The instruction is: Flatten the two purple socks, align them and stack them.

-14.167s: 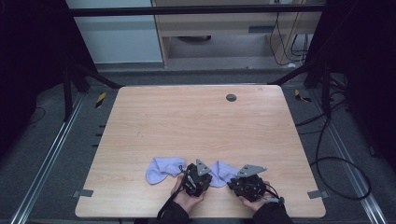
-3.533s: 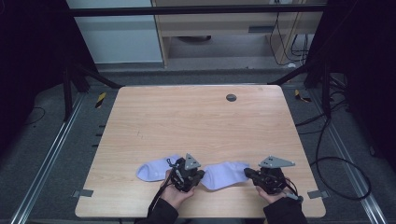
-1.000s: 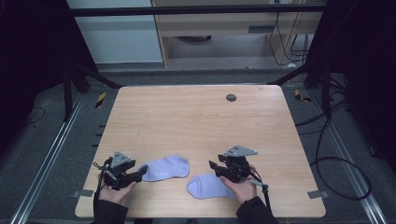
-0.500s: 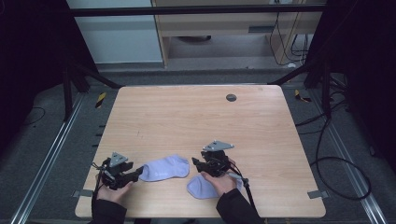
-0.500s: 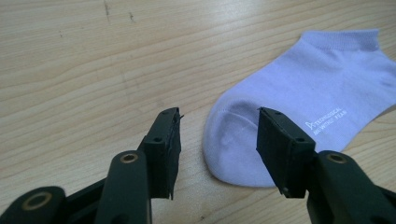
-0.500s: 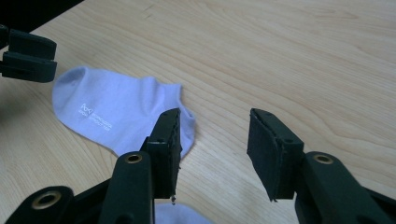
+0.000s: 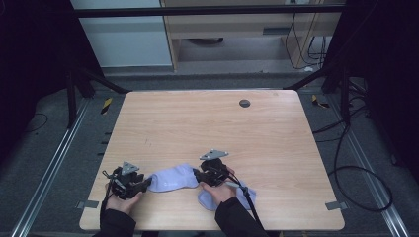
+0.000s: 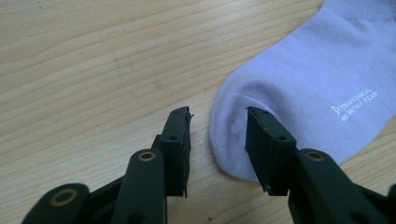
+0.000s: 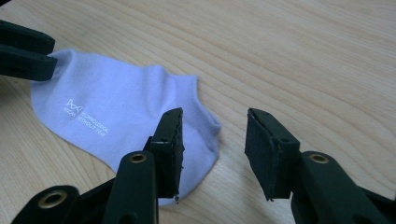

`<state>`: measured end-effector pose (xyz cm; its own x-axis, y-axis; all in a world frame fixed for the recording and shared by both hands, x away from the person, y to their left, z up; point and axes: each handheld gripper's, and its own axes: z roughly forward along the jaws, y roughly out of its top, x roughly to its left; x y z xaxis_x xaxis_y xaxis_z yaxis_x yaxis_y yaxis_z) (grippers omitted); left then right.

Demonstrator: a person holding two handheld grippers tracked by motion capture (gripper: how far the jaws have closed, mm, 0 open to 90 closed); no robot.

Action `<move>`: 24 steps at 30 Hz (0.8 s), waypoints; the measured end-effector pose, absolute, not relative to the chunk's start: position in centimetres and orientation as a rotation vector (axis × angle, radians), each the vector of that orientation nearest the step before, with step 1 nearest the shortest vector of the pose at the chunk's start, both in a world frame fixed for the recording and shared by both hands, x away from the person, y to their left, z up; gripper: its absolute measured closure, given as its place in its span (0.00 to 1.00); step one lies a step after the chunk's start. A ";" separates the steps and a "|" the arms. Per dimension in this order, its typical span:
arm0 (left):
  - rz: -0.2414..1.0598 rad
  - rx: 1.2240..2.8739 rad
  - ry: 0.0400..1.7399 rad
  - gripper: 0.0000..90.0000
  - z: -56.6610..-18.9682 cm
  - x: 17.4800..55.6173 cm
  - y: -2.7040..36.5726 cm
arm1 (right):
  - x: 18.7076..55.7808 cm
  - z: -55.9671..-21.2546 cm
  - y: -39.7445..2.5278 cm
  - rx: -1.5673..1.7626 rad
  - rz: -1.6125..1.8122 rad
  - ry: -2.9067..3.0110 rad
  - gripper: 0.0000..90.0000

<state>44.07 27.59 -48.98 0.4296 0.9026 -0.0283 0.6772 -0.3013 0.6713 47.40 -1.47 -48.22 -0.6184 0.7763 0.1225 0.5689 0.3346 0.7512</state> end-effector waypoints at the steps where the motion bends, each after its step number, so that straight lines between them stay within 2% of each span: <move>1: 0.478 2.076 1.326 0.68 -49.0 44.1 27.6 | 47.4 -48.3 -1.3 1.212 1.154 2.344 0.64; 14: 0.457 2.076 1.338 0.85 -49.1 44.2 27.5 | 47.7 -49.9 0.3 1.204 1.089 2.382 0.68; 19: 0.455 2.084 1.335 0.95 -49.0 44.2 27.1 | 47.6 -50.0 0.2 1.201 1.076 2.380 0.78; 24: 0.447 2.084 1.338 0.96 -48.9 44.1 27.1 | 47.5 -49.9 0.2 1.204 1.052 2.381 0.90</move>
